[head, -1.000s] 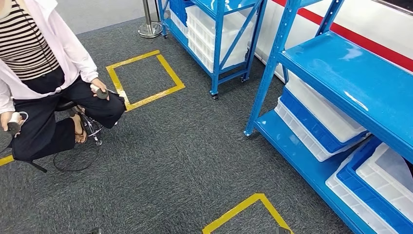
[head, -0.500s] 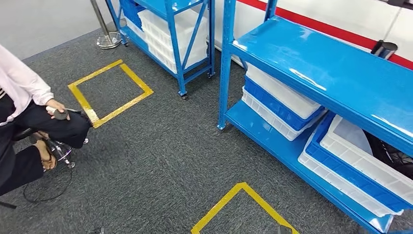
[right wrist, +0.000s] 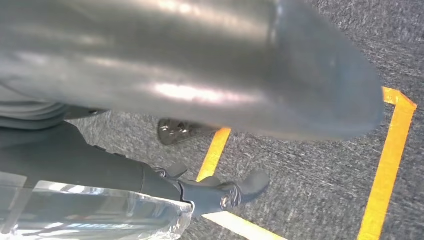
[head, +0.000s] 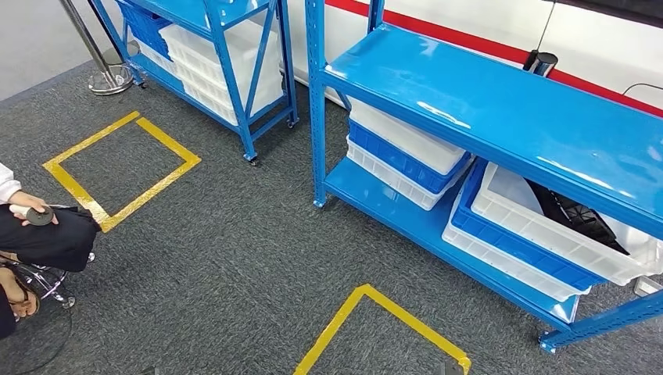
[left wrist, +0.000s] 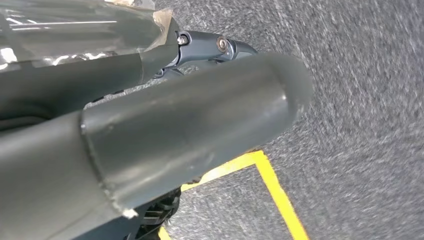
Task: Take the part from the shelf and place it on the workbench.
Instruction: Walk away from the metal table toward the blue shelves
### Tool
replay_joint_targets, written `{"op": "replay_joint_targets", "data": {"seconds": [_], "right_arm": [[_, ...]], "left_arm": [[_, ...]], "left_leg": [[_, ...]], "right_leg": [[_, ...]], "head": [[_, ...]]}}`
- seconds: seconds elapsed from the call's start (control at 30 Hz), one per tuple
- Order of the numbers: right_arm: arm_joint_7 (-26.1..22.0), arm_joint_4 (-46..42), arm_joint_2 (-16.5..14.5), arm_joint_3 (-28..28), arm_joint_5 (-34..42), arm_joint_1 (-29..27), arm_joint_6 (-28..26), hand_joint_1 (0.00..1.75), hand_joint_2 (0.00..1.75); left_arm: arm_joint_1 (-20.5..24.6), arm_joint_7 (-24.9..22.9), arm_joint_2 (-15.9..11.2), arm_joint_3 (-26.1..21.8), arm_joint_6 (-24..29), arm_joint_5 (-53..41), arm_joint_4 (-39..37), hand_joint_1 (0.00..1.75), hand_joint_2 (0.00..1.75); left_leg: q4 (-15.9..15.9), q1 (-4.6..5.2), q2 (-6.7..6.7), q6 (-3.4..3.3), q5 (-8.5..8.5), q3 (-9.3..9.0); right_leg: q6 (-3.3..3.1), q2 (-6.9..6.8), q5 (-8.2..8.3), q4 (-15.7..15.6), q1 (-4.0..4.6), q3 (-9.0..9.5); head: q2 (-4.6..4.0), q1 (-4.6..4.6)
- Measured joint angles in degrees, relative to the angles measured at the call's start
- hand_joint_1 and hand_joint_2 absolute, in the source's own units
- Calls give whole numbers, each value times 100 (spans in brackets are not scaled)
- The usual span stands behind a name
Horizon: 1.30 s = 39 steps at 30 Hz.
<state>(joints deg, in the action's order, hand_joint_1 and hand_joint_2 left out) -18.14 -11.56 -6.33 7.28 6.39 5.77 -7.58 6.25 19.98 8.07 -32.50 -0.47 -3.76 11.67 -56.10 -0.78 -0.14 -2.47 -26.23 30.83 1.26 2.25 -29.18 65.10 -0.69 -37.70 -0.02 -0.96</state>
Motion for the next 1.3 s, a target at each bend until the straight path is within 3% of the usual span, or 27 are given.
{"op": "replay_joint_targets", "data": {"seconds": [0.07,0.1,0.13,0.17,0.2,0.23,0.3,0.37,0.43,0.5,0.57,0.6,0.63,0.67,0.73,0.8,0.87,0.9,0.97,1.03,1.1,1.13,1.17,1.23,1.3], "right_arm": [[2,0,-1,0,0,6,-1,0,0],[3,0,0,0,1,-1,-1,0,0],[3,0,2,0,2,-9,-2,0,0],[4,0,6,0,2,-13,-2,0,0],[4,0,8,0,0,-8,-3,0,0],[5,0,9,0,-4,8,-3,0,0],[8,0,5,0,-11,35,-1,0,0],[16,0,5,0,-14,34,2,0,0],[26,-1,2,1,-14,30,7,0,0],[29,-1,-8,1,-13,43,16,0,0],[37,0,-21,1,-14,49,22,0,0],[45,0,-27,0,-15,46,24,0,0],[55,0,-29,0,-18,43,24,0,0],[64,0,-31,0,-21,42,23,0,0],[83,0,-39,0,-30,51,22,0,0],[94,0,-47,0,-33,59,20,0,0],[97,0,-49,0,-34,54,18,0,0],[98,0,-48,0,-34,49,17,0,0],[98,0,-44,0,-33,56,15,0,0],[98,0,-43,0,-32,73,15,0,0],[98,0,-42,0,-32,68,15,0,0],[99,0,-40,0,-33,60,15,0,0],[99,0,-35,0,-33,53,15,0,0],[99,-1,-26,0,-34,61,15,0,0],[98,-2,-25,0,-34,79,15,0,0]], "left_arm": [[-11,2,2,-1,0,0,0,0,0],[-13,2,4,-1,0,0,-1,0,0],[-12,2,8,-1,0,0,-1,0,0],[-11,2,11,0,-1,0,-1,0,0],[-10,2,12,0,-1,1,-1,0,0],[-11,2,10,0,-1,1,-1,0,0],[-7,1,4,-1,-2,3,-1,0,0],[8,0,7,-1,-3,7,0,0,0],[23,1,8,-1,-3,12,0,0,0],[15,2,4,-1,-3,17,-1,0,0],[-4,2,4,0,-3,23,-2,0,0],[-7,2,4,0,-1,26,-2,0,0],[-8,2,3,0,1,28,-2,0,0],[-7,2,3,-1,4,30,-1,0,0],[-5,2,-6,-1,9,30,0,0,0],[4,2,-19,0,12,29,0,0,0],[22,2,-14,0,12,32,0,0,0],[34,2,-7,-1,12,34,0,0,0],[43,2,3,-3,12,39,0,0,0],[33,1,-2,-4,12,46,0,0,0],[26,-2,-1,-5,11,53,0,0,0],[28,-4,2,-5,10,55,0,0,0],[31,-5,7,-6,9,55,0,0,0],[37,-8,12,-6,7,58,0,0,0],[44,-8,9,-6,5,61,0,0,0]], "left_leg": [[-3,6,174,-14,-3,15],[-5,3,254,-10,-6,19],[-10,-3,323,0,-11,20],[-19,-12,388,19,-22,15],[-38,-11,449,49,-40,6],[-65,-1,510,92,-70,3],[-106,29,623,171,-119,-20],[-113,12,709,233,-144,-48],[-267,-37,517,299,-292,-5],[-847,-63,168,333,-667,249],[-1558,-64,33,328,-975,602],[-1710,-64,20,317,-975,691],[-1652,-64,9,298,-864,679],[-1383,-64,-20,270,-664,560],[-634,-62,-212,199,-296,204],[-239,-39,-339,162,-183,25],[-180,-4,-261,128,-166,13],[-135,0,-206,96,-127,0],[-31,-10,-75,20,-51,-26],[-1,-4,77,-11,-32,-21],[-5,2,236,-8,-34,-11],[-7,2,307,-2,-37,-10],[-10,1,374,8,-44,-15],[-29,14,494,56,-75,-34],[-55,46,600,129,-119,-58]], "right_leg": [[16,-121,-250,682,-17,-327],[55,-151,-264,800,-31,-368],[108,-187,-191,681,-51,-285],[167,-255,-60,356,-76,-93],[210,-409,65,-65,-96,146],[221,-546,164,-417,-90,349],[155,-687,237,-749,-64,531],[54,-549,255,-747,-56,512],[-36,-416,284,-755,-81,509],[-113,-281,317,-759,-86,500],[-156,-133,338,-756,-57,476],[-162,-52,343,-754,-44,470],[-165,27,347,-751,-35,470],[-160,108,350,-749,-28,475],[-140,249,361,-741,-10,479],[-95,354,382,-740,0,453],[-14,429,418,-769,-1,402],[18,378,422,-758,-2,374],[26,120,268,-487,7,212],[5,-112,-71,211,-7,-119],[49,-154,-266,770,-25,-365],[97,-171,-239,763,-34,-336],[151,-208,-131,514,-44,-183],[220,-444,135,-302,-47,292],[159,-611,267,-780,-20,552]], "head": [[0,18],[0,19],[0,21],[0,20],[0,28],[0,40],[0,28],[0,-5],[0,-18],[0,-43],[0,-55],[0,-55],[0,-55],[0,-55],[0,-54],[0,-51],[0,-52],[0,-50],[0,-33],[0,-15],[0,-8],[0,-7],[0,-6],[0,-1],[0,-1]]}}
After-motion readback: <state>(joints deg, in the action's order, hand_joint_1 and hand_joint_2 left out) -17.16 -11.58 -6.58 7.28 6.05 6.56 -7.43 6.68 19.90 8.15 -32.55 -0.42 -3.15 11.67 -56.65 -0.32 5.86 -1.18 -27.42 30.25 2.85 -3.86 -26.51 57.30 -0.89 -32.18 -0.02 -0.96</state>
